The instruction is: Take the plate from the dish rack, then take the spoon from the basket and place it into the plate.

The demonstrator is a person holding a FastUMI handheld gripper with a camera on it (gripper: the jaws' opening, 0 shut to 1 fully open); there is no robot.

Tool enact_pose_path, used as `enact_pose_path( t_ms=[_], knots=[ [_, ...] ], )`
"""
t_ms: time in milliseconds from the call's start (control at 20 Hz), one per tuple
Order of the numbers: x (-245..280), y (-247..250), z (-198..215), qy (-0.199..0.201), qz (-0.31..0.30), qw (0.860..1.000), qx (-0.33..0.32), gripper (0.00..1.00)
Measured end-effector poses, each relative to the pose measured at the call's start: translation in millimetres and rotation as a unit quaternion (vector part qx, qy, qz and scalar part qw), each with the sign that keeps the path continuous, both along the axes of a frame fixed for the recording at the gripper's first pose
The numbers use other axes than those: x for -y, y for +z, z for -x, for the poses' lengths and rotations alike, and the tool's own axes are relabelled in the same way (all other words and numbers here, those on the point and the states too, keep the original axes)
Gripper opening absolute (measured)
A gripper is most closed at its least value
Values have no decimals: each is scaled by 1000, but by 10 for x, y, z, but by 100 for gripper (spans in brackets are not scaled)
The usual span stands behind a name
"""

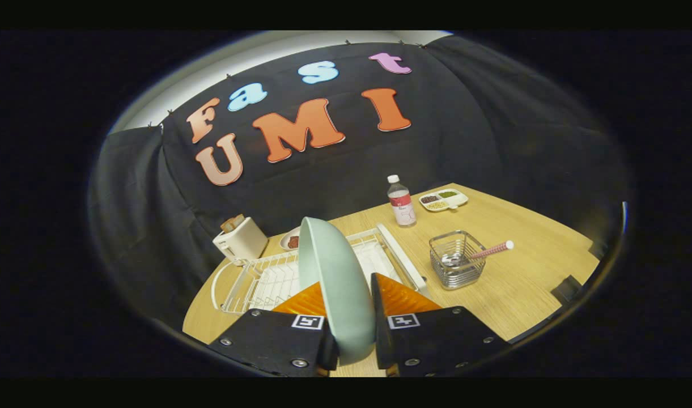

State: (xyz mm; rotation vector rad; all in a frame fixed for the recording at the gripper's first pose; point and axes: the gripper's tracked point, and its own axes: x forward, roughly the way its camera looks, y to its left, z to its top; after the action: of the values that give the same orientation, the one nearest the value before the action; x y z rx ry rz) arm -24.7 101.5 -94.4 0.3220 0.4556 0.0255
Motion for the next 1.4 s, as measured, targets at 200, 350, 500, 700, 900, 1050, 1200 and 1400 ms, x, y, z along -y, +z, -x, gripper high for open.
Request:
enact_pose_path(
  t_ms=[200, 350, 500, 700, 900, 1050, 1200, 1400],
  knots=[
    [-175, -308, 359, 24, -55, 998, -25, 26],
    [-270, -586, 581, 32, -89, 994, -53, 27],
    [-310, -918, 723, 26, -113, 990, -83, 26],
    [-288, -1145, 797, 13, -148, 984, -103, 27],
    [-243, -1267, 819, -16, -181, 978, -105, 27],
    [-234, -1323, 830, -27, -188, 975, -115, 27],
    [-92, -1477, 815, -50, -174, 975, -126, 32],
    [-24, -1460, 789, -61, -160, 977, -125, 38]
  ],
)
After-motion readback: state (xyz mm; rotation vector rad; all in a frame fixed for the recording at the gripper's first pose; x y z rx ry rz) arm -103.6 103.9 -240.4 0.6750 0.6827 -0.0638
